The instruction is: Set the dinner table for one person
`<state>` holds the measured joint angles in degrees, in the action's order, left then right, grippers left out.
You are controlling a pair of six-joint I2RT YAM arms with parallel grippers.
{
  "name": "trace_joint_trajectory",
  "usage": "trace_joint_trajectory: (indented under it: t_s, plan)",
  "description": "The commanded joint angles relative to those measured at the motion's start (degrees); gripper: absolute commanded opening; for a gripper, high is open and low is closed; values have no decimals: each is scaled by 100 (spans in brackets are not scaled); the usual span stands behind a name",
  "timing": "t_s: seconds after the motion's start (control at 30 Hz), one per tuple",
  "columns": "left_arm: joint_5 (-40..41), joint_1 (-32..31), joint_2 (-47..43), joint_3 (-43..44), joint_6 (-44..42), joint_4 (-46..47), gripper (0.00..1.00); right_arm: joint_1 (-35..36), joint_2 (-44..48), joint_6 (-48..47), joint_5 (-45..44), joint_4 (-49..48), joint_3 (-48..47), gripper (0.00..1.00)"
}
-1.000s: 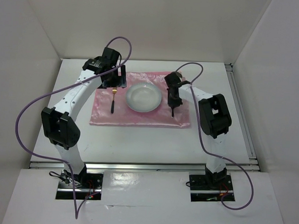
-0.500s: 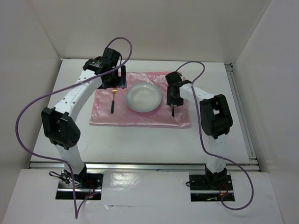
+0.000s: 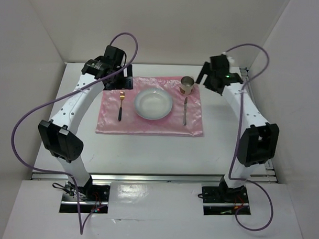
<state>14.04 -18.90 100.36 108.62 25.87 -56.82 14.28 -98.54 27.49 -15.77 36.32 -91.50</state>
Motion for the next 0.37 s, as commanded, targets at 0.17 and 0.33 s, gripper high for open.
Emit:
trace_joint_trajectory:
  t_s: [0.17, 0.33]
  plan:
    - [-331, 88, -639, 310, -91, -93, 100, -1718, 1266, 345, 451, 324, 738, 100]
    - [-604, 88, -833, 29, 129, 91, 100, -1841, 1540, 196, 680, 130, 1012, 100]
